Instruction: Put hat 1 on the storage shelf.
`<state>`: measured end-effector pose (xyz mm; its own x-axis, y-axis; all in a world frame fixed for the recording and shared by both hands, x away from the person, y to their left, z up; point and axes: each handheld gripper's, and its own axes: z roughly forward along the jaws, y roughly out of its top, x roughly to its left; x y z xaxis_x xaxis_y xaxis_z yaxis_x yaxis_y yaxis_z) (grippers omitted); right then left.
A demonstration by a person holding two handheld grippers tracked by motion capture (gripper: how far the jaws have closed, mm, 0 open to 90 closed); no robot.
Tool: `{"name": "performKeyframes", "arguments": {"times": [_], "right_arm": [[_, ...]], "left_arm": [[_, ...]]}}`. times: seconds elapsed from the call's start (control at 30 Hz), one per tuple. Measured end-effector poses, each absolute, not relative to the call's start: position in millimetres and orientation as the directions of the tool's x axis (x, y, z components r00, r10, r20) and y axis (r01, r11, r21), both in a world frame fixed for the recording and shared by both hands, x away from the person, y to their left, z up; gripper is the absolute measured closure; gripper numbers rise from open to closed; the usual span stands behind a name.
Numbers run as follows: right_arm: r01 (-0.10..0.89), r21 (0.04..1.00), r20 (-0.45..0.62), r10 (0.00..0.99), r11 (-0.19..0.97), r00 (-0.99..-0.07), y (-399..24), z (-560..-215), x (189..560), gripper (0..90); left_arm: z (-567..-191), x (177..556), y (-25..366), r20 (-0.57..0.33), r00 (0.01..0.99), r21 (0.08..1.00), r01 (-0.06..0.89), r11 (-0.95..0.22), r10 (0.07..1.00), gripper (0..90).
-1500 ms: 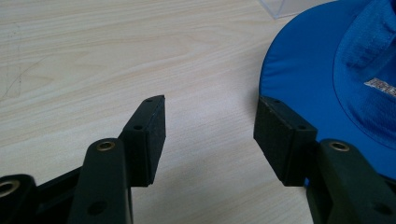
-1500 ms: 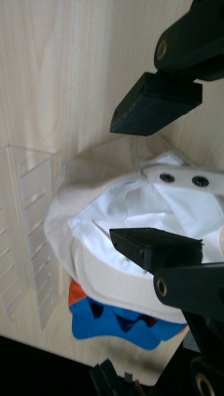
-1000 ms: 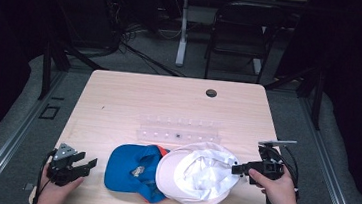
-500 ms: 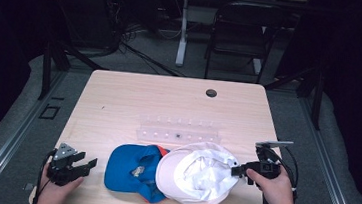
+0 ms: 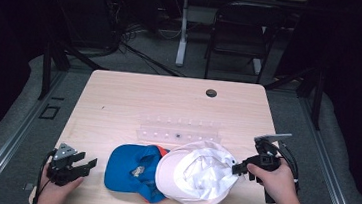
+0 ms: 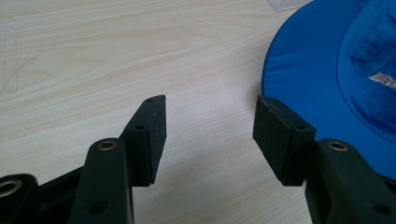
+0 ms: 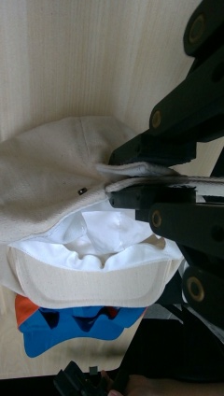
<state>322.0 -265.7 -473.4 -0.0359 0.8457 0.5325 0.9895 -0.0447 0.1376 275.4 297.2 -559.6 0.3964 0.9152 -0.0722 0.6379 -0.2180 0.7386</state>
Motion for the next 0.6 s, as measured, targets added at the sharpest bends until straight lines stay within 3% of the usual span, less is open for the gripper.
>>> {"name": "performKeyframes", "arguments": {"times": [0.6], "right_arm": [[0.990,0.127,0.491,0.864,0.057,-0.113,-236,-415,327,81.2]], "left_arm": [[-559,275,297,-0.066,0.398,0.736,0.639,-0.225,0.915,46.4]]}}
